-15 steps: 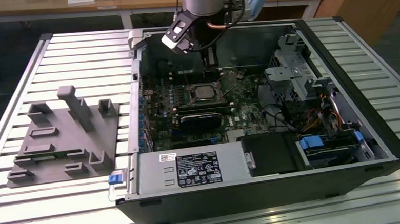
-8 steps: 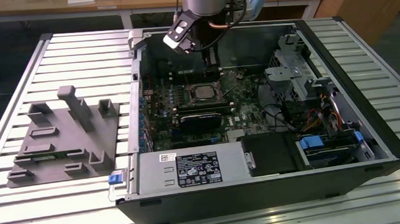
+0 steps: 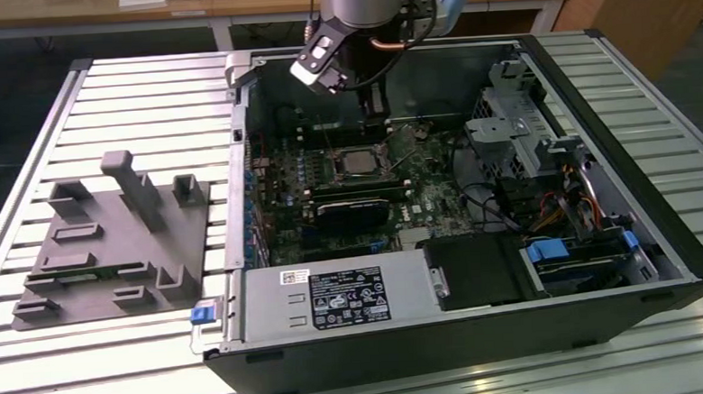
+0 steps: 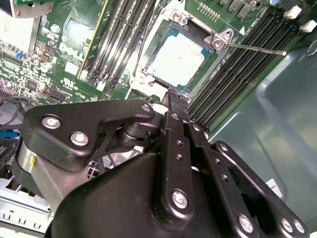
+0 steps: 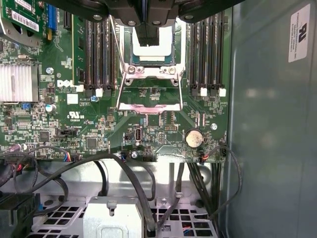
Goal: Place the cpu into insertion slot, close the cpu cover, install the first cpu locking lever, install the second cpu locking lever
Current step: 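Close the cpu cover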
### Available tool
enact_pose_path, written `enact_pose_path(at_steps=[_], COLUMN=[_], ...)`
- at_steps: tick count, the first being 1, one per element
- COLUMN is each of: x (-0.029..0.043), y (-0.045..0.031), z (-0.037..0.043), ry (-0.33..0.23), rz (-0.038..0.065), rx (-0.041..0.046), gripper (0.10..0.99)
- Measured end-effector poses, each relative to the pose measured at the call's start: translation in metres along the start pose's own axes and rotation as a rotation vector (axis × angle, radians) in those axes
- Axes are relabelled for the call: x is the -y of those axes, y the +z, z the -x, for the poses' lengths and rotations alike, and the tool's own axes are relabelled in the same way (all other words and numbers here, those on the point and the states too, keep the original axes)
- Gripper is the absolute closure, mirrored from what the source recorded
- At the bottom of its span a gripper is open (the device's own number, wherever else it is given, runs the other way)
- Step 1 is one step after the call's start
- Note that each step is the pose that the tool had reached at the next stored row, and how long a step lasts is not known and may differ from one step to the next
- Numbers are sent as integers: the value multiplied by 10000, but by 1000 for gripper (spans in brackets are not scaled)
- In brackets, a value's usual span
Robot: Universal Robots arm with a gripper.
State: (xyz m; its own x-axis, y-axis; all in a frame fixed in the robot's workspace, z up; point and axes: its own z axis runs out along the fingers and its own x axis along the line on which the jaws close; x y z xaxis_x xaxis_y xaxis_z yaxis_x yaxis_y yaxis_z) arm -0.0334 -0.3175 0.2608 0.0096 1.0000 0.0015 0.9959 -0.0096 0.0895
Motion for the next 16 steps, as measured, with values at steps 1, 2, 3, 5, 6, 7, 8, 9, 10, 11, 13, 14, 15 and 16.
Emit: enact_pose_path(at_steps=[1, 2, 3, 5, 6, 7, 8, 9, 10, 11, 13, 14, 15, 16], x=[-6, -12, -17, -28, -34, -40, -50, -60, -64, -70, -81, -86, -91, -96], y=[0, 1, 1, 3, 3, 4, 4, 5, 6, 6, 7, 8, 8, 8], z=[0, 0, 0, 0, 0, 0, 0, 0, 0, -1, -1, -1, -1, -1], ry=[0, 0, 0, -1, -1, 0, 0, 0, 0, 0, 0, 0, 0, -1], rz=[0, 0, -1, -1, -1, -1, -1, -2, -2, -2, -2, -2, -3, -3], rx=[0, 0, 0, 0, 0, 0, 0, 0, 0, 0, 0, 0, 0, 0], gripper=[980, 980, 980, 980, 980, 980, 980, 980, 980, 980, 980, 980, 980, 980])
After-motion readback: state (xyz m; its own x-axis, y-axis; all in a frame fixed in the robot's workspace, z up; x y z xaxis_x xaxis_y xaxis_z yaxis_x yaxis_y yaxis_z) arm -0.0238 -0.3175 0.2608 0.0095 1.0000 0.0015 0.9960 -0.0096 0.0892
